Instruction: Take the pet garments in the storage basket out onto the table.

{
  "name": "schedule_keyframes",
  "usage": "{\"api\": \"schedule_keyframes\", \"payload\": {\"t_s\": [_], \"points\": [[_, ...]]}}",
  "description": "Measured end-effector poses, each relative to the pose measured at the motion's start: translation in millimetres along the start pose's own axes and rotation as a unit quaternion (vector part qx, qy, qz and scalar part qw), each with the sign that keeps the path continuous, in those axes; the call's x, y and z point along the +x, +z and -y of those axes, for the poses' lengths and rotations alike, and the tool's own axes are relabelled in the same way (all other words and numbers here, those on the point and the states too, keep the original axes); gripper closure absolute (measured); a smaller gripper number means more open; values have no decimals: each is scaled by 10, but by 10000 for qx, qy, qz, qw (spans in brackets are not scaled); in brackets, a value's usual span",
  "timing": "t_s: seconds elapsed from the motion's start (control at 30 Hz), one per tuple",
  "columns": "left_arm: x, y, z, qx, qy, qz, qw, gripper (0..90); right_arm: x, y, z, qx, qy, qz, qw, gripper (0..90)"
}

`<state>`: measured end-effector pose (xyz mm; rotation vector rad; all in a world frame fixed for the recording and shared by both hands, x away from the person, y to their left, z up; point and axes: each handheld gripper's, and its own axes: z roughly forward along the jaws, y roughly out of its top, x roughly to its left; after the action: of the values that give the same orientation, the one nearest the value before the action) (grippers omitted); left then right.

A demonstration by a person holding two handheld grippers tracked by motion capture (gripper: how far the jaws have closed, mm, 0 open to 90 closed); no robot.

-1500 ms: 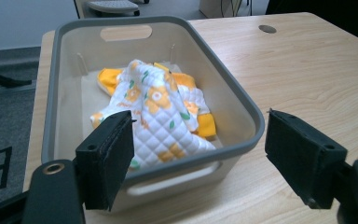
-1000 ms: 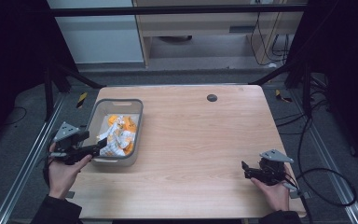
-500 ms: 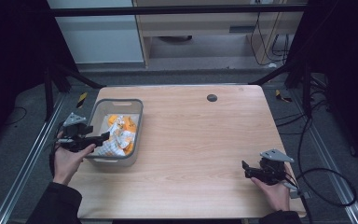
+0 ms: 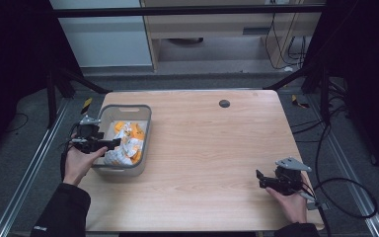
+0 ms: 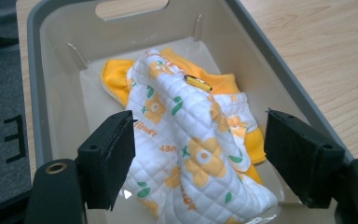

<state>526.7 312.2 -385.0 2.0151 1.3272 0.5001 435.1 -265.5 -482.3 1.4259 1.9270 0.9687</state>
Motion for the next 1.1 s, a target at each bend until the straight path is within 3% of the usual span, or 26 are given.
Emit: {"api": "schedule_keyframes", "payload": {"t_s": [0.57, 1.1], "points": [[14, 156, -66, 438, 32, -27, 9990, 251, 9, 28, 7, 118, -54, -58, 9999, 97], [-78, 392, -92, 945, 176, -33, 9954, 239, 13, 48, 11, 190, -89, -105, 9997, 96]]}}
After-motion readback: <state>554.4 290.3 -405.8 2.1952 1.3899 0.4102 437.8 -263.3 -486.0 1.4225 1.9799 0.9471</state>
